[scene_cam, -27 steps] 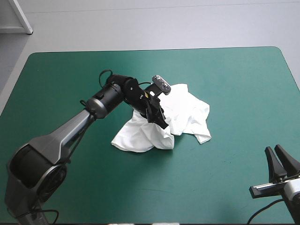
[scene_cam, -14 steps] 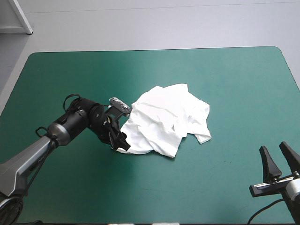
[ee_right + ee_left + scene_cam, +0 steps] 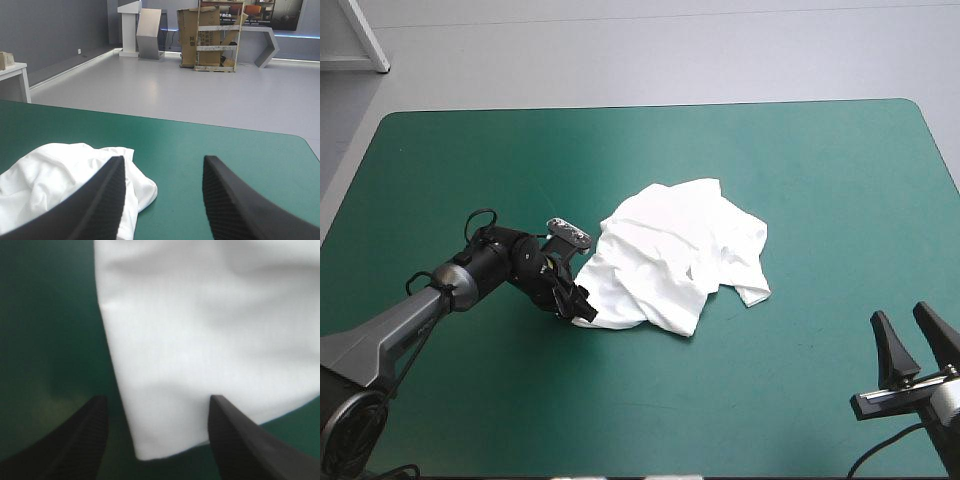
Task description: Fold the cloth
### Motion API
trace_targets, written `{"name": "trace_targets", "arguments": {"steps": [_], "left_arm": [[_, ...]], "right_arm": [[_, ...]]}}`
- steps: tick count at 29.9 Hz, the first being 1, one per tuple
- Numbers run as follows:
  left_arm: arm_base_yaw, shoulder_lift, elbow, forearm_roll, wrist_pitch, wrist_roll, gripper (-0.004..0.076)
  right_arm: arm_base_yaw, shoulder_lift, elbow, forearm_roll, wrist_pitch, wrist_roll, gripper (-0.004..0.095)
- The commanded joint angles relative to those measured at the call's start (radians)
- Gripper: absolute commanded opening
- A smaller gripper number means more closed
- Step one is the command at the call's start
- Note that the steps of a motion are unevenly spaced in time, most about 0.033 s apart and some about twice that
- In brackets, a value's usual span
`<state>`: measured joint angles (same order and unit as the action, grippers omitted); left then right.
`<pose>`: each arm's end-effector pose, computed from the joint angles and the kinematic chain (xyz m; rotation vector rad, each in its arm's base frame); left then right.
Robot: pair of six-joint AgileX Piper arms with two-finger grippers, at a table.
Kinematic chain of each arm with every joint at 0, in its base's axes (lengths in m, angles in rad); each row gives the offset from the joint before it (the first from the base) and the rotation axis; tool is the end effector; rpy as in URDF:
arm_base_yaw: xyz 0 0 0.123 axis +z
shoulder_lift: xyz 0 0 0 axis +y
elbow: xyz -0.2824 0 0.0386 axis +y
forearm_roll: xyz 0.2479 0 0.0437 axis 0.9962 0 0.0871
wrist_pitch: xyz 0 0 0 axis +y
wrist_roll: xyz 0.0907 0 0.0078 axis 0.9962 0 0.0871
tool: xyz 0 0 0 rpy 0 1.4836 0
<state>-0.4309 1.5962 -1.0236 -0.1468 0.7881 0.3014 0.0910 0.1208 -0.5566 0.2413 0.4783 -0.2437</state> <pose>0.2729 -0.1358 0.2203 0.9012 2.7002 -0.1975 0.0199 0.0119 0.3446 -0.1786 1.5054 0.1334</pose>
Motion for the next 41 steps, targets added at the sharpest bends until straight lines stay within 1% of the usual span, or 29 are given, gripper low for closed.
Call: {"name": "trace_targets", "arguments": {"steps": [1,4,5,7,8,9,10,12,16,18,21,28,31,34,37,41], "left_arm": [[-0.002,0.01,-0.022,-0.014,-0.008,0.0,0.0438],[-0.002,0.026,-0.022,-0.015,-0.013,0.0,0.0428],[-0.002,0.028,-0.022,-0.011,-0.01,0.0,0.0397],[-0.002,0.026,-0.022,-0.004,0.008,0.0,0.0273],[-0.002,0.024,-0.022,0.001,0.018,0.0,0.0196],[-0.002,0.025,-0.022,0.012,0.025,0.002,0.0071],[-0.002,0.025,-0.022,0.015,0.028,0.012,0.0022],[-0.002,0.025,-0.022,0.015,0.03,0.02,0.0019],[-0.002,0.025,-0.022,0.004,0.028,0.02,0.0019],[-0.002,0.025,-0.022,0.004,0.028,0.02,0.0019],[-0.002,0.025,-0.022,0.004,0.024,0.02,0.0019],[-0.002,0.025,-0.022,0.004,0.009,0.02,0.0019],[-0.002,0.025,-0.022,0.004,0.009,0.02,0.0019],[-0.002,0.025,-0.022,0.004,0.009,0.02,0.0019],[-0.002,0.025,-0.022,0.004,0.009,0.02,0.0019],[-0.002,0.025,-0.022,0.004,0.015,0.02,0.0019]], "right_arm": [[-0.007,0.022,-0.032,0.013,-0.077,0.001,0.0472],[-0.007,0.024,-0.032,0.013,-0.077,0.001,0.0472],[-0.007,0.028,-0.032,0.013,-0.071,0.001,0.0472],[-0.007,0.052,-0.034,0.013,-0.036,0.001,0.0472],[-0.007,0.076,-0.038,0.021,0.005,0.001,0.0472],[-0.007,0.112,-0.048,0.03,0.054,0.001,0.047],[-0.007,0.146,-0.053,0.045,0.099,-0.006,0.0467],[-0.007,0.247,-0.073,0.105,0.154,-0.046,0.0466],[-0.007,0.464,-0.127,0.252,0.2,-0.16,0.0467],[-0.007,0.584,-0.166,0.277,0.222,-0.189,0.0464],[-0.005,0.741,-0.222,0.273,0.247,-0.204,0.0464],[-0.005,1.019,-0.304,0.276,0.245,-0.244,0.0464],[0.012,1.091,-0.316,0.276,0.222,-0.268,0.0464],[0.073,1.157,-0.329,0.268,0.186,-0.277,0.0464],[0.119,1.228,-0.346,0.251,0.153,-0.264,0.0465],[0.131,1.313,-0.373,0.198,0.129,-0.225,0.0472]]}}
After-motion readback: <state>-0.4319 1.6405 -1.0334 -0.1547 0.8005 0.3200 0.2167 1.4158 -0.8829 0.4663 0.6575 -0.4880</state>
